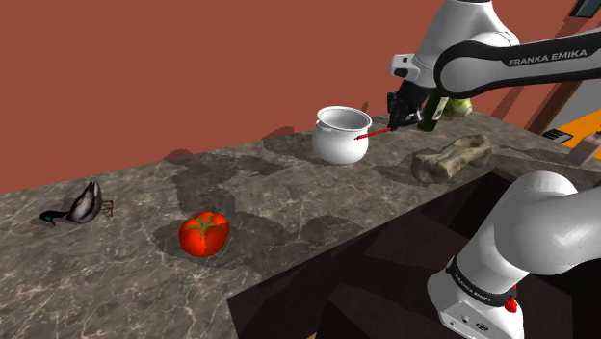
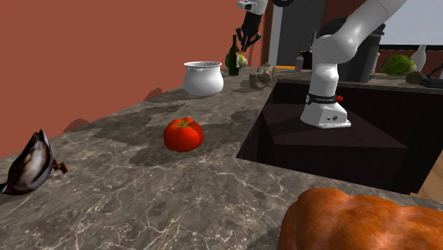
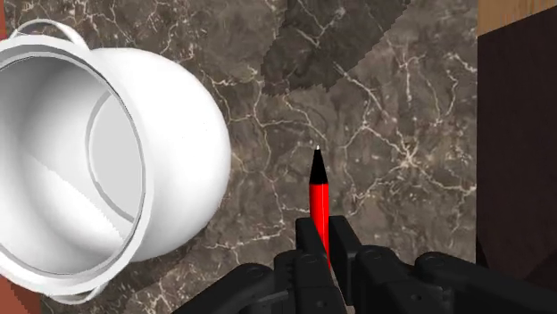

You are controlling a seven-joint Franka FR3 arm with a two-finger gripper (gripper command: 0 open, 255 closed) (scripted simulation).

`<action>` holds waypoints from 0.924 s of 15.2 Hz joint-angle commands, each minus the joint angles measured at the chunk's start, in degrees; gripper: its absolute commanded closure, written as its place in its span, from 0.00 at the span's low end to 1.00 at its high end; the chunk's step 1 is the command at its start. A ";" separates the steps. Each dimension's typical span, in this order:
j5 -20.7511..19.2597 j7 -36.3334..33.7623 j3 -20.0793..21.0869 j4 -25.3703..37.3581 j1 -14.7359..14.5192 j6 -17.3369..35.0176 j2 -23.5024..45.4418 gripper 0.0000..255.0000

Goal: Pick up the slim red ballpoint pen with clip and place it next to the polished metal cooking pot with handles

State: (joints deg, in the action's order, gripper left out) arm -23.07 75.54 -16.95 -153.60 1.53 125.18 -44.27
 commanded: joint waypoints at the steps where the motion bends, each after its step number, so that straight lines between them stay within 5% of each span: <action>1: -1.08 2.93 -2.61 0.55 1.13 0.35 0.21 1.00; 10: -4.09 16.38 -15.63 6.67 3.82 3.05 5.35 1.00; 14: -5.05 16.01 -16.75 4.39 4.06 6.48 6.51 1.00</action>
State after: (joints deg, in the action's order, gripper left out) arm -27.83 91.58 -33.29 -148.60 5.53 130.57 -38.19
